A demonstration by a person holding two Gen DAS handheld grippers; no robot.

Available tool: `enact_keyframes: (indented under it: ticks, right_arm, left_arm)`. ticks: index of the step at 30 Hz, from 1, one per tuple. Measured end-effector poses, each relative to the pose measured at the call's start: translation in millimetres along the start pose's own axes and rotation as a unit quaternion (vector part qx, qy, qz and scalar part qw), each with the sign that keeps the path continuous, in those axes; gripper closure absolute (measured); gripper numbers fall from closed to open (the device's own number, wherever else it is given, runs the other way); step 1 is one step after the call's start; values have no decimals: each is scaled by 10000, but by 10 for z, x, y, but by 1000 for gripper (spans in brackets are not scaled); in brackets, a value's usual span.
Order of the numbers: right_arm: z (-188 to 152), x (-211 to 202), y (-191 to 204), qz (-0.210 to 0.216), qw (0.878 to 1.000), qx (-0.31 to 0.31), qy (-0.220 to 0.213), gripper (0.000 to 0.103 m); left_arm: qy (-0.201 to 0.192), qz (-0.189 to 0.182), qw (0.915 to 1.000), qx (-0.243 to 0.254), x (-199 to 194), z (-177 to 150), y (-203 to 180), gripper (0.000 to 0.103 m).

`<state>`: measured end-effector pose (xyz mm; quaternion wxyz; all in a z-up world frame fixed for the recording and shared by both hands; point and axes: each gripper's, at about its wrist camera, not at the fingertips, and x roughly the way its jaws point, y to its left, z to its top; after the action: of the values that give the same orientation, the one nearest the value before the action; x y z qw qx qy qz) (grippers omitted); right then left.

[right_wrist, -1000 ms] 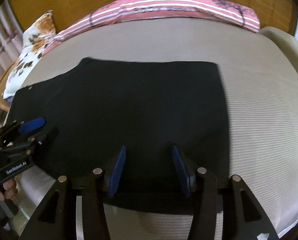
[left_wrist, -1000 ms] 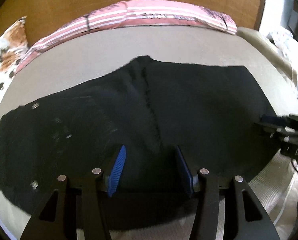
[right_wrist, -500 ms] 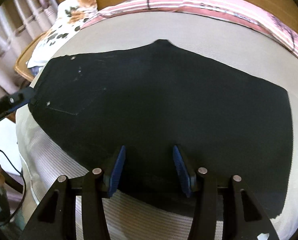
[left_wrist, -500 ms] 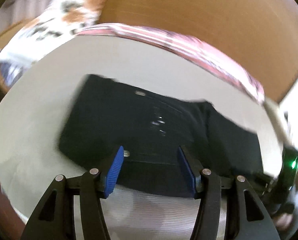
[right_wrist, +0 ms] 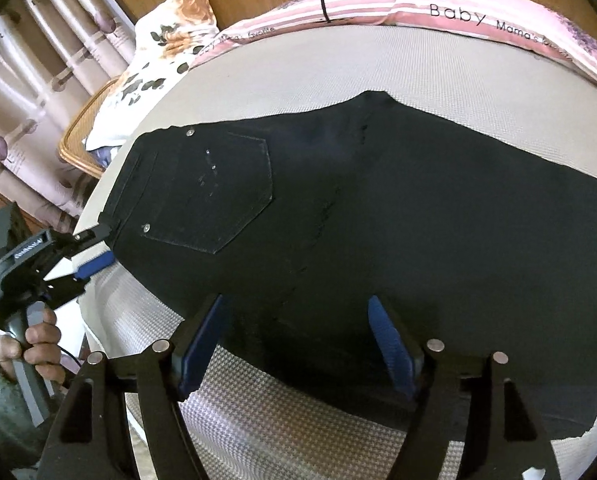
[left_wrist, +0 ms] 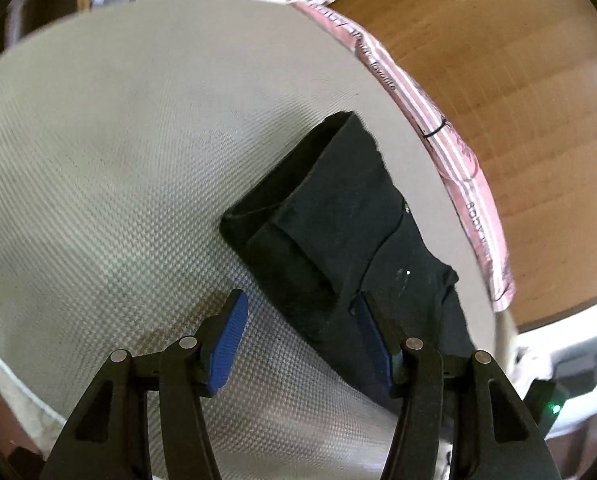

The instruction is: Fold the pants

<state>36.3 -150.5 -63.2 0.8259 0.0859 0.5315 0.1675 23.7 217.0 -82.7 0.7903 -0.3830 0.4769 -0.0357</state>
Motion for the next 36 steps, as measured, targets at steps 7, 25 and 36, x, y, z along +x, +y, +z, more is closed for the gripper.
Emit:
enact_keyframes:
  ticks: [7,25,36]
  right_arm:
    - [30,4,-44,6,9999,152,4,31]
    - [30,11,-61,-11,9997,251,-18,31]
    - [29,-412,-479,-87,9948,870,-524,31]
  left_arm:
    - [-60,-349,9989,-305,100,87,149,46]
    - [-599,-253,9979,76,275,208,93,65]
    - [-907,71,9849,1470,3,165,-859,81]
